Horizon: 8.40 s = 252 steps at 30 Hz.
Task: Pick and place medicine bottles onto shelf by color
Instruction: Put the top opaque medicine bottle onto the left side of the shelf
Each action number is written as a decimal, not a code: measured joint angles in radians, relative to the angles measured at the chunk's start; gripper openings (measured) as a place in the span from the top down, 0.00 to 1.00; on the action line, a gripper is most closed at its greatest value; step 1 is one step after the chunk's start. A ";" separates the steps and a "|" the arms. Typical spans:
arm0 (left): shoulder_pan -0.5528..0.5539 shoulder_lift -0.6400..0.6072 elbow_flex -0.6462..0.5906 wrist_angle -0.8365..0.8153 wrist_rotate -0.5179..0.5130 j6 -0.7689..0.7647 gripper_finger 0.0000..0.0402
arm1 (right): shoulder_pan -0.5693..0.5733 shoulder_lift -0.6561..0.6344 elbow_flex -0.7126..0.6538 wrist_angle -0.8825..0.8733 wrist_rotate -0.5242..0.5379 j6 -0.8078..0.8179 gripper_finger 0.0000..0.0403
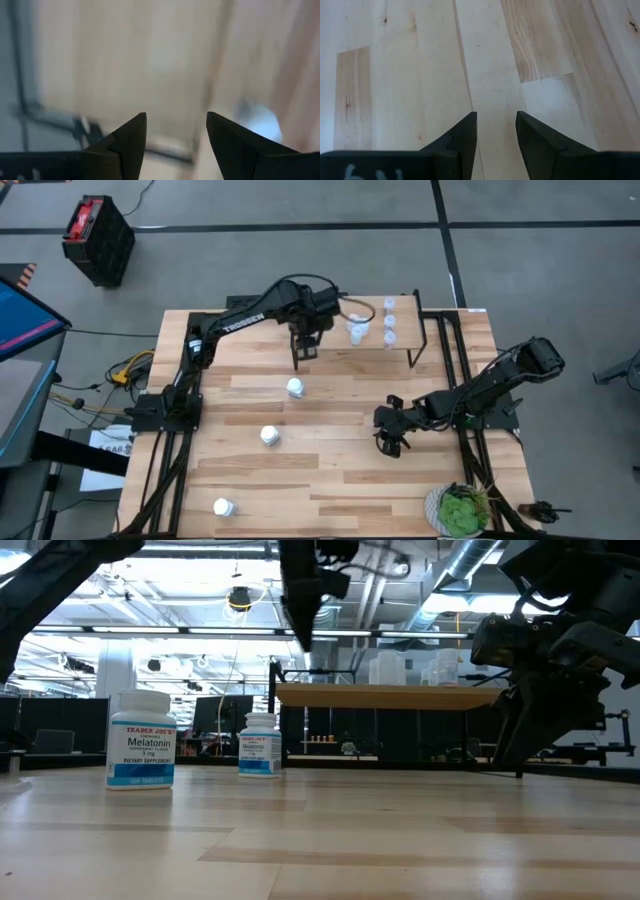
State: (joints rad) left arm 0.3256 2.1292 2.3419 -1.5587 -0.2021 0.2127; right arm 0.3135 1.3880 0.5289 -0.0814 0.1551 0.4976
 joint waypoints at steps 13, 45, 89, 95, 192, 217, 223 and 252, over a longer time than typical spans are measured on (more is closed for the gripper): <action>-0.026 -0.183 -0.023 -0.013 0.174 -0.073 0.52 | 0.000 0.022 -0.001 0.010 0.002 0.022 0.61; -0.147 -0.969 -1.551 0.986 0.245 0.002 0.52 | -0.003 0.039 0.000 0.045 0.003 0.026 0.61; -0.225 -0.523 -1.327 0.845 0.153 0.066 0.52 | -0.003 0.039 0.000 0.058 0.003 0.026 0.61; -0.241 -0.523 -1.326 0.762 0.152 -0.012 0.52 | -0.003 0.039 0.000 0.065 0.003 0.026 0.61; -0.410 -0.260 -1.160 0.993 -0.029 0.683 0.52 | -0.002 0.039 0.000 0.109 0.003 0.026 0.61; -0.409 -0.239 -1.160 1.055 0.147 0.288 0.52 | 0.015 0.131 0.006 0.401 0.129 0.055 0.65; -0.409 -0.239 -1.160 1.057 0.153 0.209 0.52 | 0.013 0.280 0.116 0.415 0.137 0.009 0.69; -0.410 -0.240 -1.160 1.061 0.152 0.098 0.52 | 0.011 0.428 0.423 0.088 0.318 -0.050 0.75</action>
State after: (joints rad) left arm -0.0839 1.8896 1.1824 -0.4973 -0.0497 0.3109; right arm 0.3249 1.8158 0.9524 0.0065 0.4733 0.4478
